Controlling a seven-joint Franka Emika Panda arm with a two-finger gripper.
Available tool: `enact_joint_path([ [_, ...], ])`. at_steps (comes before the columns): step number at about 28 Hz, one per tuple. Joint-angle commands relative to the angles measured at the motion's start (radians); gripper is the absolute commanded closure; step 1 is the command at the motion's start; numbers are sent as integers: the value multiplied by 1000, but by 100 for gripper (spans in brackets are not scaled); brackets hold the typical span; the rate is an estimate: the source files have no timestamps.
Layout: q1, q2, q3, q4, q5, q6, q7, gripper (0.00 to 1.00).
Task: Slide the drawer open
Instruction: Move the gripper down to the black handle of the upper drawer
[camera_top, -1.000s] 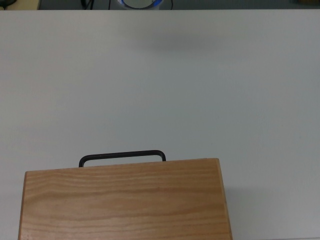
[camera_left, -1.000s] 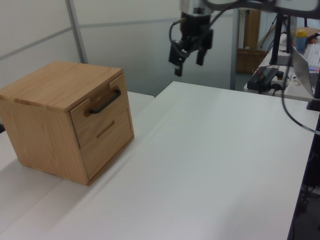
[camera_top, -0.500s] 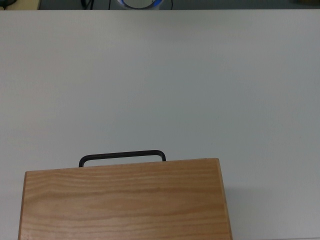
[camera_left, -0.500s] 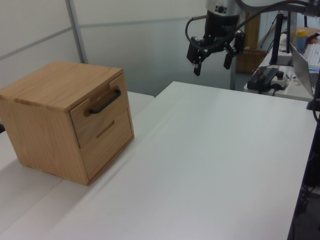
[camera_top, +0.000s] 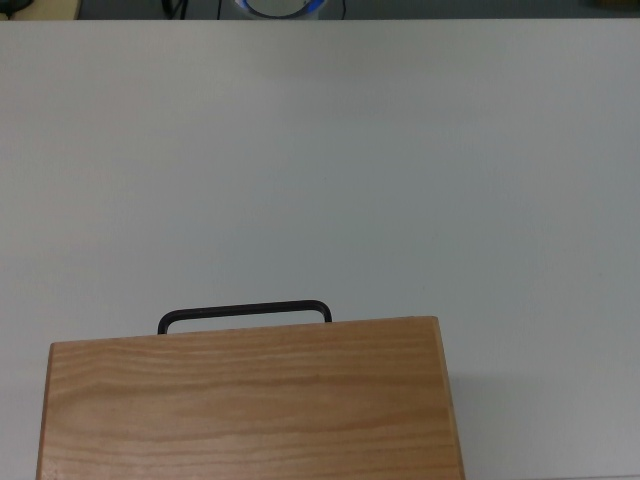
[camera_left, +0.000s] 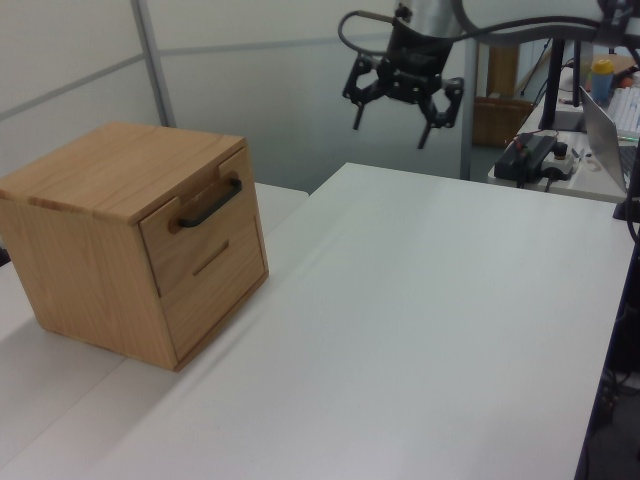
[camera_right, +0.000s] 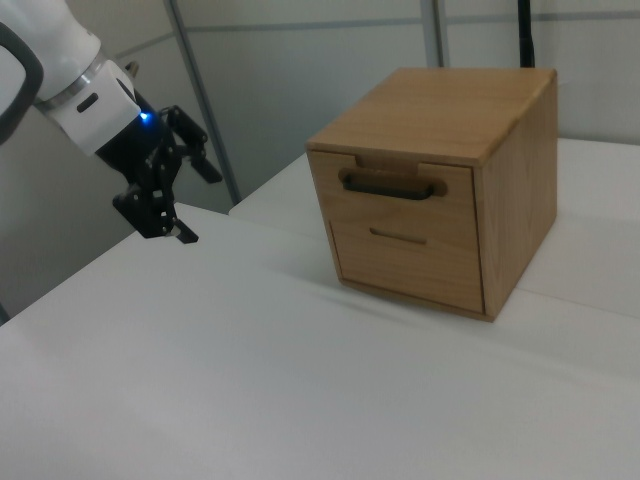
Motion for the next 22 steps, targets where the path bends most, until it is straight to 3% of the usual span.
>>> enact_joint_path([
  [1, 24, 6, -23, -21, 47, 113, 161, 0],
  [4, 24, 40, -23, -23, 86, 179, 207, 0],
  [12, 31, 147, -21, -18, 131, 418, 252, 0],
  [17, 82, 229, -26, -12, 143, 581, 249, 0],
  [19, 103, 256, -43, -9, 143, 629, 241, 0],
  [22, 183, 327, -116, 16, 140, 716, 237, 0],
])
